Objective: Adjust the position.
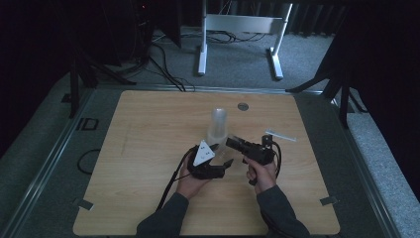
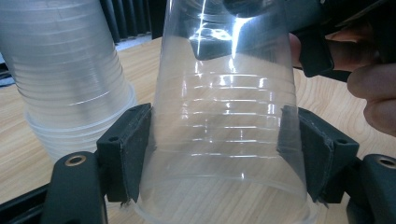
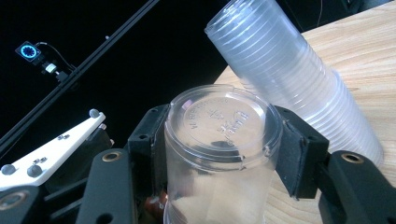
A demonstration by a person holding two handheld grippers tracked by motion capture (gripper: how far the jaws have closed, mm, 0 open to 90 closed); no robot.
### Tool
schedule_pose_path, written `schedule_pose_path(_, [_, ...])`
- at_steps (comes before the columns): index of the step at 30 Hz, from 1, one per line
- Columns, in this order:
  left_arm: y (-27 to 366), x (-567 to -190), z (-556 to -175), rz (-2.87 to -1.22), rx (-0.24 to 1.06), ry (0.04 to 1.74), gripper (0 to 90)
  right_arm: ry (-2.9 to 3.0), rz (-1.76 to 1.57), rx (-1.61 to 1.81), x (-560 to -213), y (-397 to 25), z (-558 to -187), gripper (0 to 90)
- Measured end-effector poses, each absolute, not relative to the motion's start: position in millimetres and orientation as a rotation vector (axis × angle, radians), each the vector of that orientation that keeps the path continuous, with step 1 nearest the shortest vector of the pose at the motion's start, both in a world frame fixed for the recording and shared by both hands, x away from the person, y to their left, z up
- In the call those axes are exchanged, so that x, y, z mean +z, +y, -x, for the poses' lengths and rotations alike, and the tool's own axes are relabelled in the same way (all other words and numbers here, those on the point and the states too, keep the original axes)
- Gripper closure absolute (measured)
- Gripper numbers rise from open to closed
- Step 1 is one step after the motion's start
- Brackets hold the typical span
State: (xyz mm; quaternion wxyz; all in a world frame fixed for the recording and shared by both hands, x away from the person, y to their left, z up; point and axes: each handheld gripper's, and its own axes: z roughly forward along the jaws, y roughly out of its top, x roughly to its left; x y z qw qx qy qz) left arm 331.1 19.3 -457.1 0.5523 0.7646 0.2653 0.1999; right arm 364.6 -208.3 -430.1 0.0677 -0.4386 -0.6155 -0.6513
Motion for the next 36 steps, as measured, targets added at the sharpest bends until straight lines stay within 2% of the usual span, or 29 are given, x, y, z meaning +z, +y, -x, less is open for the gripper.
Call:
schedule_pose_path(5, [19.5,-457.1,-330.6,-1.809,0.47,0.621,27.9,-1.867,1.314,-1.96,-429.2,-208.0,-364.3,41.2])
schedule_pose_path(18, [24.4,-455.1,-331.5,-1.818,0.47,0.612,28.5,-1.92,1.314,-1.932,-428.6,-208.8,-364.7,29.9])
schedule_pose_path(31, [39.1,-453.5,-335.6,-1.814,0.457,0.637,28.5,-1.996,1.273,-1.911,-426.5,-214.6,-362.1,31.8])
schedule_pose_path(36, [46.2,-452.4,-336.7,-1.815,0.464,0.647,28.8,-2.056,1.255,-1.876,-427.3,-214.7,-361.6,30.1])
